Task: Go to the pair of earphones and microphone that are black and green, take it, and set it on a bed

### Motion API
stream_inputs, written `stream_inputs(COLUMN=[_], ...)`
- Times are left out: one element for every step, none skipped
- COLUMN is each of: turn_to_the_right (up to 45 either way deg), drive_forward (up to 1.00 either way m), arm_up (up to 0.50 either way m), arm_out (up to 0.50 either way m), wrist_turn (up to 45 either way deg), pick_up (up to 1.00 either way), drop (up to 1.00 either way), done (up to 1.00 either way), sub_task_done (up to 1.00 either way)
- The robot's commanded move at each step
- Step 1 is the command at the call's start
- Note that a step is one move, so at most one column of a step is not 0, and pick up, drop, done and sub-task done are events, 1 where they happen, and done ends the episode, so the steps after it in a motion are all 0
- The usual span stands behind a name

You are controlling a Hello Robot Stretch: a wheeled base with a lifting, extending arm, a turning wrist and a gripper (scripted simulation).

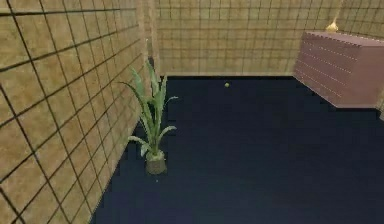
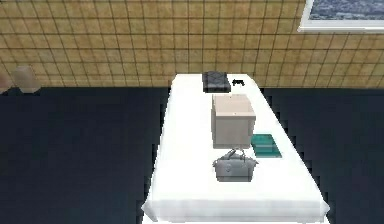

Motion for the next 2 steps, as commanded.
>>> stream_inputs(turn_to_the_right=[12.0,0.0], drive_forward=[0.00,0.50], arm_up=[0.00,0.00], arm_out=[0.00,0.00], wrist_turn=[0.0,0.0], pick_up=[0.00,0.00], drop=[0.00,0.00], done=[0.00,0.00], sub_task_done=[0.00,0.00])
